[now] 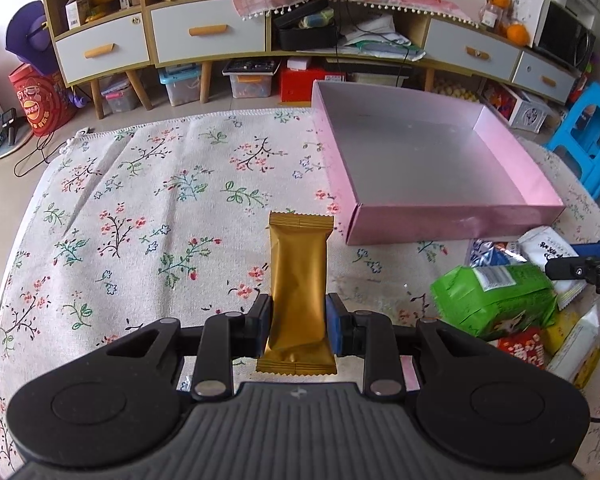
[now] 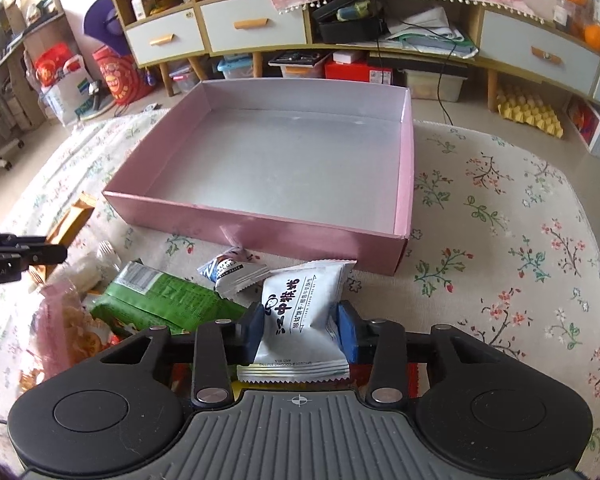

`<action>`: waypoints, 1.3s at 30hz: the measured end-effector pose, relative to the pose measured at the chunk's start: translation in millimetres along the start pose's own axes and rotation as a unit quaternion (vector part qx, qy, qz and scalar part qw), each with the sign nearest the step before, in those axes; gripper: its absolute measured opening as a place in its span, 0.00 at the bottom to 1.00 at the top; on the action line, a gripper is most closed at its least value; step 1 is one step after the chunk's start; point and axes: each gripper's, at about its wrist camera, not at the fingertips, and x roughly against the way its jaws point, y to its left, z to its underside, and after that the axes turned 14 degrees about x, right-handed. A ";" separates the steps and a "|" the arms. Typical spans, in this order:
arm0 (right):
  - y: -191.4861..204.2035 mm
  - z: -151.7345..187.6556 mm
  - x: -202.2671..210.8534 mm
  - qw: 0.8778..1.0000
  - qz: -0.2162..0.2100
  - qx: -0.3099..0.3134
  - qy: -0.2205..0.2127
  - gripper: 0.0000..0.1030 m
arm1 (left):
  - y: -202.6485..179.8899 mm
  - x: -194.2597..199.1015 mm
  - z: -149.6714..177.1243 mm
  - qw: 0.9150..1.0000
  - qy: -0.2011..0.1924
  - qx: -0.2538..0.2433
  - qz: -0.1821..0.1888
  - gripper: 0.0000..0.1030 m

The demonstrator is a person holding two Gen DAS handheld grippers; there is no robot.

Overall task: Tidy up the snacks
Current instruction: 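Carry both snacks into the pink box and open both tools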

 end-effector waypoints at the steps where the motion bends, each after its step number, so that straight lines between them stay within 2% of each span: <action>1: -2.5 -0.3 3.1 1.000 -0.002 -0.007 -0.002 0.37 | -0.5 1.0 -0.6 1.000 -0.001 0.002 0.002 0.25; 12: -17.5 -10.0 39.5 0.997 -0.022 -0.052 -0.046 0.37 | -13.2 14.5 -5.5 1.000 -0.025 0.011 0.013 0.25; 18: -29.3 -24.6 41.4 0.995 -0.023 -0.079 -0.064 0.37 | -28.0 20.1 -24.0 0.998 -0.045 0.020 0.030 0.25; 28: -41.2 -51.1 13.5 0.993 -0.028 -0.084 -0.084 0.37 | -67.0 -18.3 -46.5 0.998 -0.039 -0.004 0.053 0.25; 39: -54.4 -50.9 -23.1 0.992 -0.035 -0.092 -0.078 0.37 | -83.1 -54.5 -50.6 0.998 -0.041 -0.034 0.039 0.25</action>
